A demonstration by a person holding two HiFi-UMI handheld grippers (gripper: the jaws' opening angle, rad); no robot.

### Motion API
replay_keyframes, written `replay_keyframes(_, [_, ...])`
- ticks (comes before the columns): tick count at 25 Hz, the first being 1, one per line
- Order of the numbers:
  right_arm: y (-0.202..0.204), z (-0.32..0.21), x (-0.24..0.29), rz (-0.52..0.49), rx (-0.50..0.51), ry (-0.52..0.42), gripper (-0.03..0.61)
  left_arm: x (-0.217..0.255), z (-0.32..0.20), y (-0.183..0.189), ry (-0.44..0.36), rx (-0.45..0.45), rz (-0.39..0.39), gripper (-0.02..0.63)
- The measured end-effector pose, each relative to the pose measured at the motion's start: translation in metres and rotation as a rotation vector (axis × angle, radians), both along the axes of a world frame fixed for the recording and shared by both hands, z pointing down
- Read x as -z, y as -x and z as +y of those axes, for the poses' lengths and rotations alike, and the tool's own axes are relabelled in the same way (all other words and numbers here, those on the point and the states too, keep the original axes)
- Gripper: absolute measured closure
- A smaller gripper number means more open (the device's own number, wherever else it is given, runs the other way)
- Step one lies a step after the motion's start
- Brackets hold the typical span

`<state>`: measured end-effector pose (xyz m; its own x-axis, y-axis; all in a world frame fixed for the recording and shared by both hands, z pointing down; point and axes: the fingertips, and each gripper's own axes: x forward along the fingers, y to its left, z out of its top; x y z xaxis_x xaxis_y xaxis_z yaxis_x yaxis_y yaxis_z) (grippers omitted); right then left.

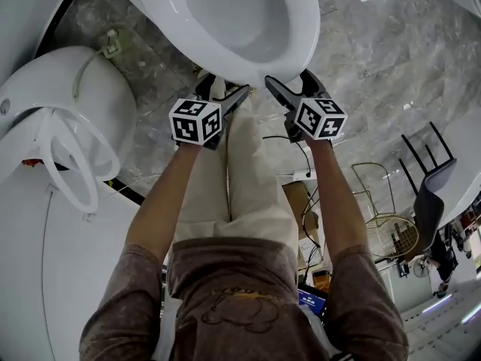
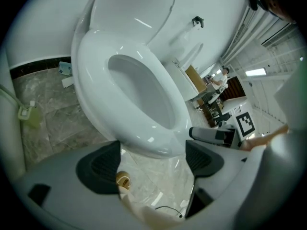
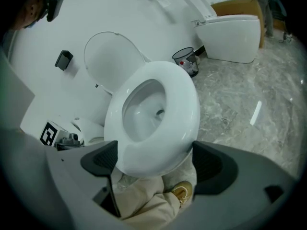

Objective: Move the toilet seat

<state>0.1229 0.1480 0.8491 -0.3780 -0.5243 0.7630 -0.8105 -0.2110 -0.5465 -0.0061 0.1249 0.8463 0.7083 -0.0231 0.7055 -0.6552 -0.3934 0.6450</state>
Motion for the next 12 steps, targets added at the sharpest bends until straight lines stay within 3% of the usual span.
replay_keyframes(12, [-0.003, -0.006, 0.019, -0.054, -0.102, 0.018, 0.092, 0.014, -0.002, 0.0, 0.048, 0.016, 0.021, 0.19])
